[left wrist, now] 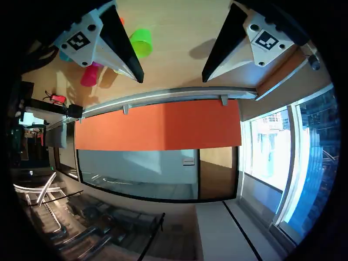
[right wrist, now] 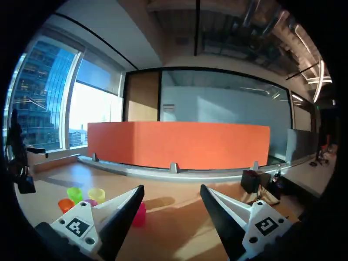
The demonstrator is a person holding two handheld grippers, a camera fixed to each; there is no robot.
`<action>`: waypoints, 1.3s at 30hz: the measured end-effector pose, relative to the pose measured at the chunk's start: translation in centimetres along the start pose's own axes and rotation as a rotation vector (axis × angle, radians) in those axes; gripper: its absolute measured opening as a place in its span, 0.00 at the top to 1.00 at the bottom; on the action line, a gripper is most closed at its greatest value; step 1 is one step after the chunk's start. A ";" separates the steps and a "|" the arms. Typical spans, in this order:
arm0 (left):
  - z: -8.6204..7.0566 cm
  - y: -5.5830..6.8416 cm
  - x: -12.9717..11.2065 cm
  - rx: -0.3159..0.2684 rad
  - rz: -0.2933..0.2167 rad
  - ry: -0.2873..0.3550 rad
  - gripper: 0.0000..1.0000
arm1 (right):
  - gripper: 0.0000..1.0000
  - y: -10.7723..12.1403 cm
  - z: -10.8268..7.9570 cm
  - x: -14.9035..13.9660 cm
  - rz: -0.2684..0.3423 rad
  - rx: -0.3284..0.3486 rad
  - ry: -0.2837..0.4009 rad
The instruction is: Pour water
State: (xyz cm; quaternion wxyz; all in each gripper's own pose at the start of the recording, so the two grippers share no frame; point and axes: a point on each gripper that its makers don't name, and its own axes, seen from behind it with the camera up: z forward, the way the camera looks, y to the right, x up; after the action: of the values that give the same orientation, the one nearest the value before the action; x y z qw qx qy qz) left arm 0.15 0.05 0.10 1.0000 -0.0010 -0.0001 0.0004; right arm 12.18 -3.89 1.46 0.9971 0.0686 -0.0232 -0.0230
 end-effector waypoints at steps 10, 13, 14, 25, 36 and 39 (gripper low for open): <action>1.1 0.3 3.8 -0.024 0.030 0.015 0.01 | 0.01 -0.2 0.6 5.3 0.029 0.031 0.018; 1.3 0.3 5.1 -0.028 0.028 0.019 0.01 | 0.01 -0.1 0.8 6.5 0.039 0.038 0.020; 1.3 0.3 5.5 -0.030 0.027 0.019 0.01 | 0.01 0.0 0.8 6.9 0.043 0.040 0.020; 1.8 1.0 9.0 -0.076 0.017 0.019 0.00 | 0.01 0.2 1.5 8.8 0.053 0.064 -0.004; 2.3 2.0 9.2 -0.194 0.042 0.004 0.01 | 0.01 -4.0 1.1 8.6 0.043 0.256 -0.031; 2.4 2.4 9.2 -0.232 0.047 -0.003 0.01 | 0.01 -5.8 0.6 9.0 0.042 0.336 -0.028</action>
State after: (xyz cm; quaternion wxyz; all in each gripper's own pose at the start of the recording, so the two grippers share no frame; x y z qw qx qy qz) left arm 9.33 2.43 2.51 0.9929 -0.1168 -0.0015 0.0237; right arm 20.86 -10.19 1.64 0.9715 0.2334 -0.0419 0.0010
